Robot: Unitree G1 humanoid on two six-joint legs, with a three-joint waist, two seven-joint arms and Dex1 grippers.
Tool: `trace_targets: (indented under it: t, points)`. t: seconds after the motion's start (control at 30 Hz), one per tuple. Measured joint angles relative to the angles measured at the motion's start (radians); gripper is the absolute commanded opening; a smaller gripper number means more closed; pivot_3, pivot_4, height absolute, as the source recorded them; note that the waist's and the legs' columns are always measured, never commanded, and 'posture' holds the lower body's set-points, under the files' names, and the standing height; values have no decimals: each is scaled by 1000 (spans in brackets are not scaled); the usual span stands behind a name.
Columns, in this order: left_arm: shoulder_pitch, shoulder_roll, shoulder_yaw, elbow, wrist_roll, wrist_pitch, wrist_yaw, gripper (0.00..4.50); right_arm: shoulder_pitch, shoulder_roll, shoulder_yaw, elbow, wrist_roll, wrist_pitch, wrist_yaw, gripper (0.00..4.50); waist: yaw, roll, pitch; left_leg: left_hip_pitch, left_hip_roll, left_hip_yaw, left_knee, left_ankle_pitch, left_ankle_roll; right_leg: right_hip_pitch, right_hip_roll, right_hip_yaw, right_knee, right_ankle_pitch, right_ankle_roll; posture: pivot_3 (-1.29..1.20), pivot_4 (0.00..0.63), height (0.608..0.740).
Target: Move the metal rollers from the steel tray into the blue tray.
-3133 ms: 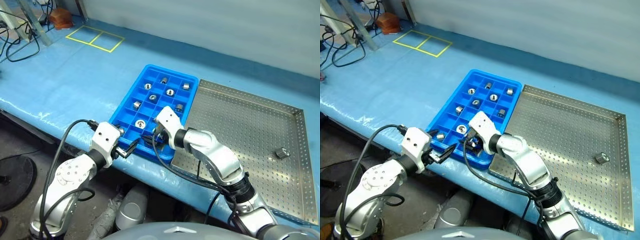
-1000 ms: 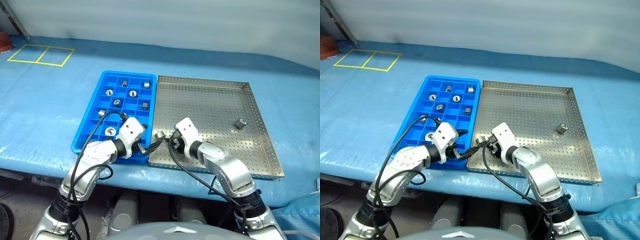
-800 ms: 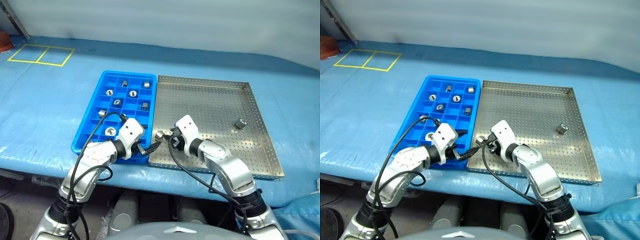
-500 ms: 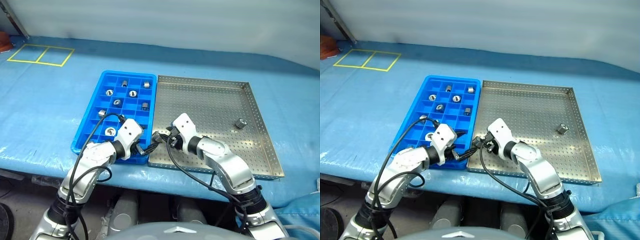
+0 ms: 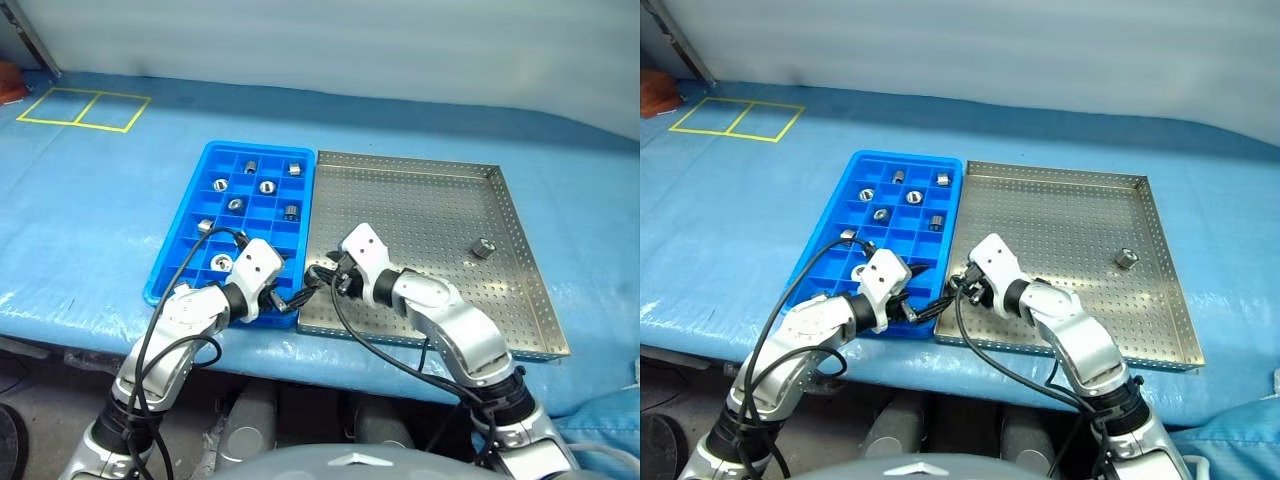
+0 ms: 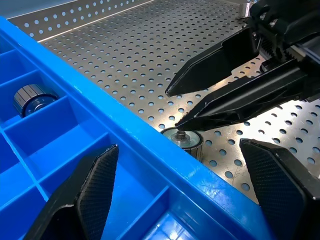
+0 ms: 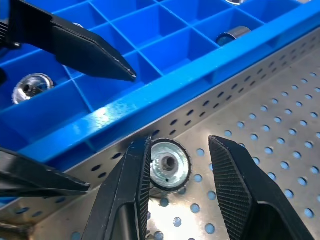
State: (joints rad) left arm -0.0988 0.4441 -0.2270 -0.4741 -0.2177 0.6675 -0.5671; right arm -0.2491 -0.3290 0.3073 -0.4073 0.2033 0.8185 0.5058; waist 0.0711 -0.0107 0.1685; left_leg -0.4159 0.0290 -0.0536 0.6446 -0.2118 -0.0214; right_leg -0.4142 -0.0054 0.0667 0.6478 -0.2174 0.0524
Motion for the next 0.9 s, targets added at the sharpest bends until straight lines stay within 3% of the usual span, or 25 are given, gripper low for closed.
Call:
trace_targets:
  t: [0.77, 0.9]
  points:
    - [0, 11, 1, -4, 0, 6, 0, 4230, -5, 54, 1, 168, 30, -62, 32, 1893, -3, 0, 0, 2, 1, 0, -1, 0, 0, 0, 0, 0, 0, 0, -1, 280, 150, 740]
    - [0, 11, 1, -4, 1, 6, 1, 4230, -8, 58, 1, 178, 20, -71, 28, 1195, -3, 0, 0, 2, 1, 0, -1, 0, 0, 1, 0, 0, 1, -1, -1, 279, 150, 740]
